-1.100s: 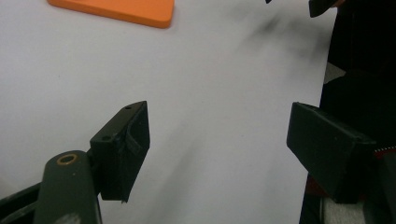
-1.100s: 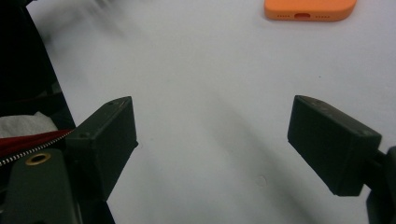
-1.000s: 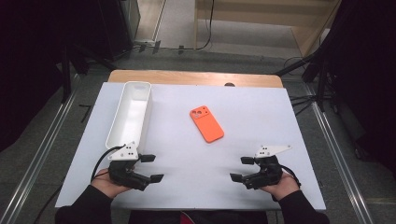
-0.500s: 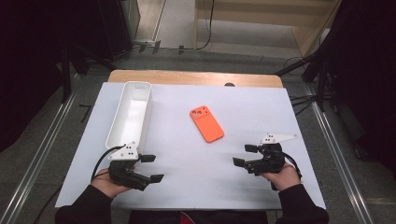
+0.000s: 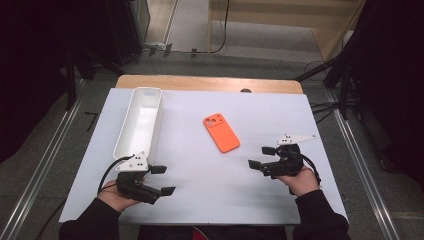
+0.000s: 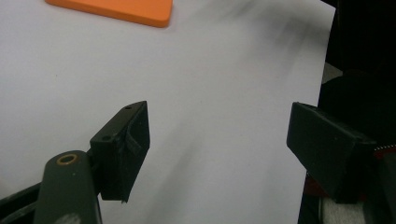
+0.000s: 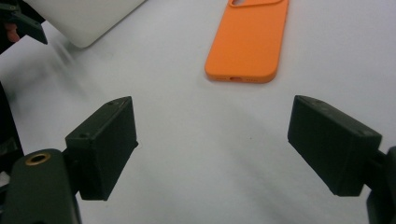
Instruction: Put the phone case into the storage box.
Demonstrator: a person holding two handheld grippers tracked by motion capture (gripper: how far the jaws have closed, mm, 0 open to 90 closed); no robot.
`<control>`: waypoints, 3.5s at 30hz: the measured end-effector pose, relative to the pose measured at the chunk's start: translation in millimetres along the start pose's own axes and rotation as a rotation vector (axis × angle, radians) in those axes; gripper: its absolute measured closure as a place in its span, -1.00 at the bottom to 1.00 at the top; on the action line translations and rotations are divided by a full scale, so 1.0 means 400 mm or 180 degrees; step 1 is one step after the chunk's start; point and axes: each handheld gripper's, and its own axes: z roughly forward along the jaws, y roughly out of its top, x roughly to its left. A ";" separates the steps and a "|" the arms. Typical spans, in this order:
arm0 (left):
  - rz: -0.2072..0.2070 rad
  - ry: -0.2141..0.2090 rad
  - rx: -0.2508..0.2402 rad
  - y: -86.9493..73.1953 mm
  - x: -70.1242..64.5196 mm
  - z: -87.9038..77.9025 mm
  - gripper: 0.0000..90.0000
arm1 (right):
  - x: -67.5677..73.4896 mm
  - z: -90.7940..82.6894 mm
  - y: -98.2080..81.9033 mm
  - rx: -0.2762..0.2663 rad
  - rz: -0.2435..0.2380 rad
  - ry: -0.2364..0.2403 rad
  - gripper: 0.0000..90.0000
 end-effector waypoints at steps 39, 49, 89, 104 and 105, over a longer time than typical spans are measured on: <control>-0.0048 -0.0003 0.0001 0.000 0.002 0.000 -0.52 | -0.021 0.060 0.119 -0.0057 0.0100 -0.0260 -0.98; -0.0048 -0.0007 0.0001 -0.001 0.003 -0.001 -0.52 | -0.014 0.080 0.159 -0.0103 0.0053 -0.0275 -0.98; -0.0050 -0.0015 -0.0009 -0.002 0.005 -0.002 -0.52 | 0.006 0.238 0.284 -0.0016 -0.0033 -0.0480 -0.98; -0.0056 -0.0021 -0.0013 -0.002 0.006 -0.003 -0.52 | 0.006 0.297 0.308 0.0147 -0.0017 -0.0578 -0.98; -0.0054 -0.0022 -0.0012 -0.002 0.006 -0.003 -0.52 | 0.004 0.298 0.308 0.0147 -0.0029 -0.0587 -0.98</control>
